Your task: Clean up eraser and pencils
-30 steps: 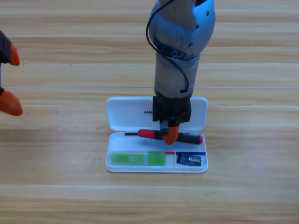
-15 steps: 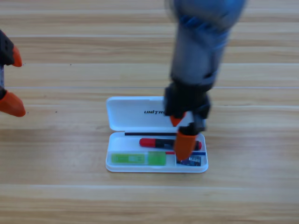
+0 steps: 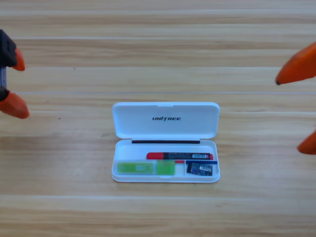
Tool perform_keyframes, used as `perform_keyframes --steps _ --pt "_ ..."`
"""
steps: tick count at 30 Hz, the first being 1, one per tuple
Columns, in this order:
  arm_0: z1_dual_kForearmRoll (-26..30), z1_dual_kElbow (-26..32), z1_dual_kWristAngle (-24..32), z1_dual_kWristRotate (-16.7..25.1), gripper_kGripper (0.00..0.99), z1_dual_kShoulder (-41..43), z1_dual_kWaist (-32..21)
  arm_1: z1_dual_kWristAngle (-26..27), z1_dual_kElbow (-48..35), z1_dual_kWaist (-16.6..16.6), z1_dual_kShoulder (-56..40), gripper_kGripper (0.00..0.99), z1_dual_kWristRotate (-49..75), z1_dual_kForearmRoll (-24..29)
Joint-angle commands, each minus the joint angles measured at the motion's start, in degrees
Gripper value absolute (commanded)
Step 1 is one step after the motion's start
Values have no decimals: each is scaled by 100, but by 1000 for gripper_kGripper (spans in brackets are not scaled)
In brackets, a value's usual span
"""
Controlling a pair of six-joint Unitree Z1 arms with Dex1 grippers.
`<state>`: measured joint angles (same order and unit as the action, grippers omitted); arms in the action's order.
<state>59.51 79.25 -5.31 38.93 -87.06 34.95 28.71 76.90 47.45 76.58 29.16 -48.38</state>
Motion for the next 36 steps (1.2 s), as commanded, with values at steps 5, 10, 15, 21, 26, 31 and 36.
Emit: perform_keyframes --steps 5,10,15,21,26,31,36 --pt "-264 -147 48 -8 437 -118 -103 407 -554 -280 -55 899 -200 487" --pt "-642 -59 56 150 0 -285 -103 433 -554 -280 24 899 -200 496" --pt "-1047 161 30 229 0 -663 -190 460 -571 -280 147 899 -200 496" --pt "-1618 468 -75 18 0 -1217 -533 477 -571 -280 147 900 -200 496" --pt "-1961 793 -49 -70 0 -1683 -885 477 -589 -280 156 900 -200 496" --pt "-2400 750 -23 -87 0 -2122 -1034 477 -597 -262 173 900 -200 496" --pt "-2796 503 30 -140 0 -2465 -1034 486 -606 -254 173 900 -200 496"
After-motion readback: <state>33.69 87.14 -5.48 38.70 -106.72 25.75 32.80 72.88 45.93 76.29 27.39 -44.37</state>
